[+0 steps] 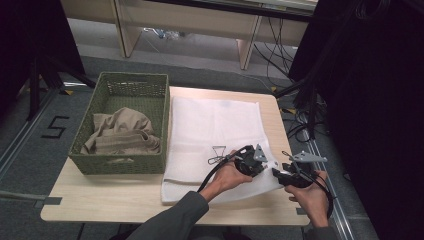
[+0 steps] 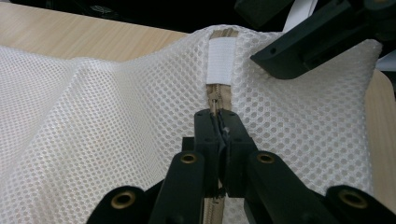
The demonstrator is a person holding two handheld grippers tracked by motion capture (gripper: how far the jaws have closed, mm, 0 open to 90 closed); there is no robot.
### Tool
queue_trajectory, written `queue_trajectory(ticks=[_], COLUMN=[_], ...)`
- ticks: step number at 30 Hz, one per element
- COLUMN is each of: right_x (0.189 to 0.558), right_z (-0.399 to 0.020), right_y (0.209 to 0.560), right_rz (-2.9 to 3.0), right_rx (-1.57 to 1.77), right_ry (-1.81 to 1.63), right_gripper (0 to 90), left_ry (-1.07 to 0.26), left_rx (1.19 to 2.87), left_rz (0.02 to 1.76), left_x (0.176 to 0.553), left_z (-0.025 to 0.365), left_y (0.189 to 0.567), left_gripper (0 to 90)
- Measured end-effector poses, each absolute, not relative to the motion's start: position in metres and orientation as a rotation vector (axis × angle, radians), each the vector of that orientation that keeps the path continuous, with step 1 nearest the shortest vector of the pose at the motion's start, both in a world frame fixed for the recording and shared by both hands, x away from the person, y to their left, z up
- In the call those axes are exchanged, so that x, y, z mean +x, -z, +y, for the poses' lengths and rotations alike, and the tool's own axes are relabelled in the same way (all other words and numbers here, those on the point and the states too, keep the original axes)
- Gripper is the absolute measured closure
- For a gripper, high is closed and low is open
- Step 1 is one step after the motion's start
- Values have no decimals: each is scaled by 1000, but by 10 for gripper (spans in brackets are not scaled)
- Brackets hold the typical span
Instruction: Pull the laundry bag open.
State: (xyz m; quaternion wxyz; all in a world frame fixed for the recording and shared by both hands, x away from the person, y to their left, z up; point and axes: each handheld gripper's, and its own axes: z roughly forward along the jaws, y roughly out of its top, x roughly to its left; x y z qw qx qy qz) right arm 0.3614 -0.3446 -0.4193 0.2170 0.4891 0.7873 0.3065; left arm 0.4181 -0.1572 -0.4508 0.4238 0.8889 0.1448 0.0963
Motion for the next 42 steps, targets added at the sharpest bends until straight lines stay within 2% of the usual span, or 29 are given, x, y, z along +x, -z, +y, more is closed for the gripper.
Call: queue_trajectory(ticks=[9,14,15,16,19,22,42], right_x=[368,369,370,370,371,370,371], right_z=[-350,-349,-348,-348,-348,-345,-336], right_y=[426,425,425,425,423,422,420], right_rz=[2208,2229,2230,2230,2244,2272,2272], right_rx=[1468,1437,1406,1406,1359,1323,1235], right_ry=[-963,-988,-1001,-1001,-1034,-1029,-903], right_gripper=[518,582,651,651,765,819,851], left_ry=[-248,-241,-243,-243,-238,-242,-317], left_rx=[2211,2212,2216,2216,2217,2227,2283], left_rz=[344,336,334,334,336,332,323], left_x=[414,413,413,413,412,412,406], left_z=[-153,-154,-153,-153,-153,-154,-154], left_y=[449,450,452,452,453,455,458], left_gripper=[869,868,868,868,868,868,869])
